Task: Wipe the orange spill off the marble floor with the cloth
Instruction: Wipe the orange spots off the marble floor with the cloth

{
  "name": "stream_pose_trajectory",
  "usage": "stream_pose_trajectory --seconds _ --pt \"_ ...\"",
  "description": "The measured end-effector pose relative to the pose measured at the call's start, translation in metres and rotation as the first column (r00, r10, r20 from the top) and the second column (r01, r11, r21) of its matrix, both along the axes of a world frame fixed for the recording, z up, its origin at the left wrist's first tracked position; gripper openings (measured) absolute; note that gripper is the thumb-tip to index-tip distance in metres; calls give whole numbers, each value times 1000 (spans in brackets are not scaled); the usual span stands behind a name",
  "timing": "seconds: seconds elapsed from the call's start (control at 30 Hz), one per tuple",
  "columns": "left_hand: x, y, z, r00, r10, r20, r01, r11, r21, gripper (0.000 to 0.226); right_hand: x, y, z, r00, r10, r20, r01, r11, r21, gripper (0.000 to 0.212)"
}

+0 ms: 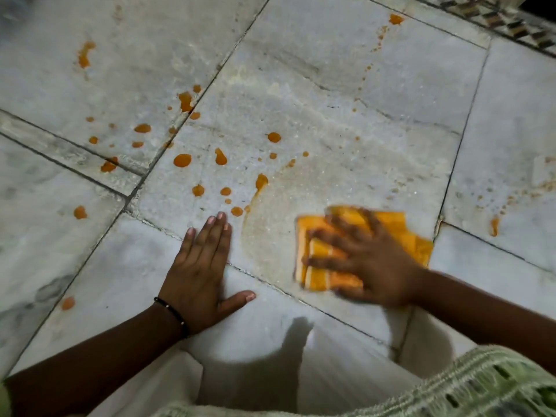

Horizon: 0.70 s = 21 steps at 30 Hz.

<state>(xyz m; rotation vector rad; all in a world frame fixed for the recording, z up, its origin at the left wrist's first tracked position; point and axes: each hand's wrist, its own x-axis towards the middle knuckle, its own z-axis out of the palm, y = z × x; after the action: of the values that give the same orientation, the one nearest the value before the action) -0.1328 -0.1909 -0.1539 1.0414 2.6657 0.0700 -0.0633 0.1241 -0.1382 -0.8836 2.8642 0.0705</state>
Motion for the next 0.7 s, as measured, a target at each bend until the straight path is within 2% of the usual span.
stream_pose_trajectory --seconds 0.03,0.1,0.17,0.23,0.3,0.33,0.4,0.47,0.53,0.63,0.7 --pt "0 1 0 1000 -2 -6 2 1000 0 106 -13 12 0 992 -127 0 127 992 -2 59" --pt "1 2 1 1000 -2 -3 2 1000 1 105 -44 15 2 893 -451 16 451 893 -16 61" --pt "1 2 1 1000 -4 4 4 1000 -15 106 -68 -5 -2 794 -608 8 608 794 -10 64" --pt "0 2 2 1000 -5 10 5 1000 -26 106 -68 -39 -3 865 -502 7 502 865 -13 63" --pt "0 2 2 1000 -3 3 3 1000 -27 106 -43 -64 -5 969 -248 -7 247 968 -49 59" --pt "1 2 2 1000 -4 3 4 1000 -25 106 -25 -68 -5 993 -122 -5 121 992 -41 57" --pt "0 2 2 1000 -2 8 2 1000 -20 106 -2 -55 -4 998 63 19 -62 998 -29 54" --pt "0 1 0 1000 1 4 -1 1000 -17 107 -2 -24 -1 986 160 38 -159 987 -24 53" --pt "0 2 -1 1000 7 -5 -8 1000 -20 107 -23 5 -2 996 90 21 -90 996 8 54" --pt "1 2 -1 1000 8 -13 -8 999 -36 108 -65 5 -1 959 -283 20 283 959 -7 55" --pt "1 3 -1 1000 2 -4 -2 999 -44 108 -82 -21 -4 904 -428 4 428 904 -18 56"
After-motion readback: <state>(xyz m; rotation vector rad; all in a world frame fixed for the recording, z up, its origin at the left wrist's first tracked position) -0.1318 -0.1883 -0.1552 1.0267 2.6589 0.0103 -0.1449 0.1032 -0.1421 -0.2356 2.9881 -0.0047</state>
